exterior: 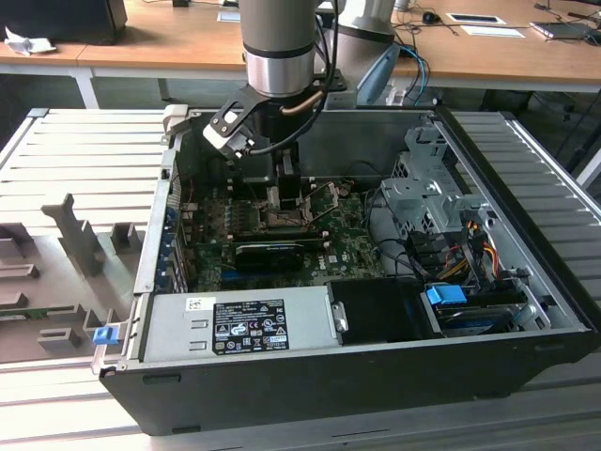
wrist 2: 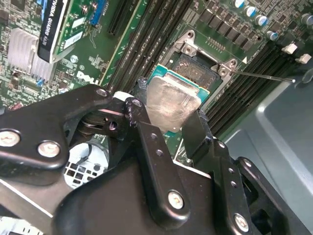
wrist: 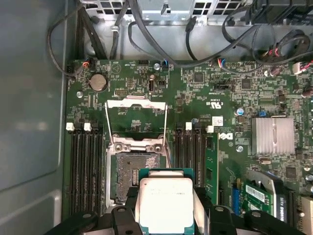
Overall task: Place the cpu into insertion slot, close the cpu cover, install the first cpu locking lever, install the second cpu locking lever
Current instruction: 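Place the cpu into insertion slot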
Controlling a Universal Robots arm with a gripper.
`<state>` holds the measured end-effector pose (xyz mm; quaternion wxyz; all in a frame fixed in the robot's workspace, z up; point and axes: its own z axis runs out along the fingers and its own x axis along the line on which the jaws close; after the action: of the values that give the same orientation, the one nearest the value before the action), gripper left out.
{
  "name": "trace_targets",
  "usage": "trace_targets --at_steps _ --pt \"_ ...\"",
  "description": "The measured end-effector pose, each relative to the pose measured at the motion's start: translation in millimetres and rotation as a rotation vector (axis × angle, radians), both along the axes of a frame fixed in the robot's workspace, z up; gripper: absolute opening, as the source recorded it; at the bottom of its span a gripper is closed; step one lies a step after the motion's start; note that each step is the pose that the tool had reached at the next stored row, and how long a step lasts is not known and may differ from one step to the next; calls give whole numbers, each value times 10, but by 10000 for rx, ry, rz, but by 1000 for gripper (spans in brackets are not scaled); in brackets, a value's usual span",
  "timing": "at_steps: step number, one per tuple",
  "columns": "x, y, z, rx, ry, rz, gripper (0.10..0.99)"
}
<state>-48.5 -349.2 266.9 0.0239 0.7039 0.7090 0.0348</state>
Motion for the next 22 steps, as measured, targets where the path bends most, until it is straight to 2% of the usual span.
trace_targets --at_steps 22 --pt "-1 3 -53 1 1 -2 525"
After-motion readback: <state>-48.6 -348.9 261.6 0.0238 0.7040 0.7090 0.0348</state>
